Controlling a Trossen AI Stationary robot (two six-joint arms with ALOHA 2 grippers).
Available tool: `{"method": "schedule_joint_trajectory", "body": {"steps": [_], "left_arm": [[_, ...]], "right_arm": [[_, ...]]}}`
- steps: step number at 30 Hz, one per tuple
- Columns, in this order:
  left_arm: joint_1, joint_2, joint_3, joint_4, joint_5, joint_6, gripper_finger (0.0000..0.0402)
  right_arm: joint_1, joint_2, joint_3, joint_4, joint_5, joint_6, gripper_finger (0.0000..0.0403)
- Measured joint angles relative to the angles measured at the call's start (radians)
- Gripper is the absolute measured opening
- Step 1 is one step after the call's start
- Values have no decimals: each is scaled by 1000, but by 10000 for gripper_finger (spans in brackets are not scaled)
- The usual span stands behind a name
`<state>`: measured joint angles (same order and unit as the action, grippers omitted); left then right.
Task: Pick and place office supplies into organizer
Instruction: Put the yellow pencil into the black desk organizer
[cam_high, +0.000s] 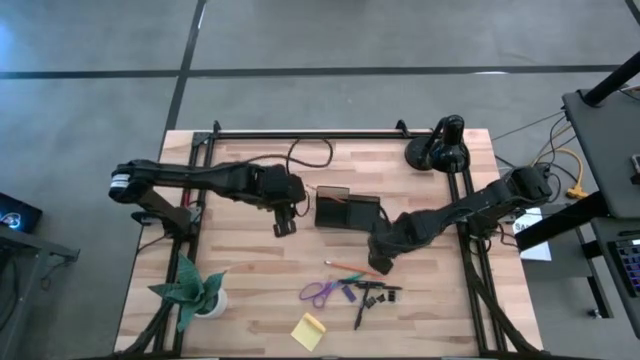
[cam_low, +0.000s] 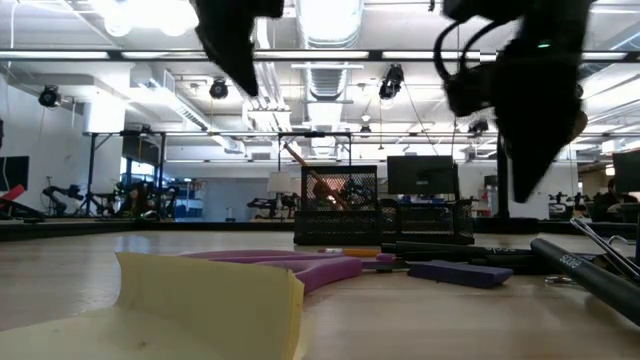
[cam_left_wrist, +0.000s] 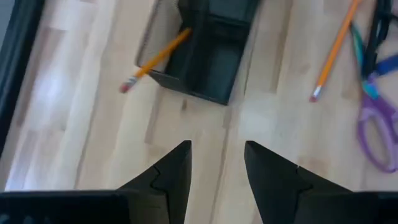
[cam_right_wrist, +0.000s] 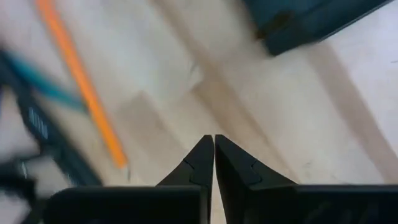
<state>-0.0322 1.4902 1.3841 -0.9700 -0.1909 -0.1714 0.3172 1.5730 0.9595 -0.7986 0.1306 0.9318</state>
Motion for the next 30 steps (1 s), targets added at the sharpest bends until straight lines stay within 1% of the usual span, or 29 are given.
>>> {"method": "schedule_joint_trajectory", "body": {"steps": [3, 5, 7, 10, 13, 15, 17, 19, 21, 25, 27, 30], "left_arm": [[-24, -10, -103, 51, 4, 59, 134], [-30, -19, -164, 62, 8, 70, 134], [-29, -20, -214, 82, 12, 48, 134], [-28, -21, -264, 138, 68, 39, 134], [-30, -21, -302, 250, 142, 56, 129], [-30, -21, -318, 288, 182, 53, 116], [-28, -21, -330, 324, 190, 45, 97], [-26, -21, -348, 331, 191, 22, 74], [-24, -21, -361, 342, 191, 5, 51], [-19, -22, -392, 402, 216, -5, 10], [-11, -22, -410, 458, 242, -6, 3], [4, -22, -449, 543, 281, -20, 6]], "right_arm": [[67, 0, -21, 5, 0, -26, 9], [103, 0, -39, 3, -1, 16, 9], [132, 0, -55, 7, -2, 82, 9], [165, 0, -73, 72, -22, 130, 9], [203, 0, -96, 190, -29, 119, 9], [217, 0, -115, 275, -59, 137, 9], [216, 0, -133, 323, -86, 237, 9], [215, 1, -148, 335, -84, 366, 9], [215, 1, -158, 344, -69, 458, 9], [215, 1, -161, 370, -54, 535, 9], [211, 1, -162, 370, -52, 587, 9], [208, 1, -162, 371, -51, 656, 9]]}}
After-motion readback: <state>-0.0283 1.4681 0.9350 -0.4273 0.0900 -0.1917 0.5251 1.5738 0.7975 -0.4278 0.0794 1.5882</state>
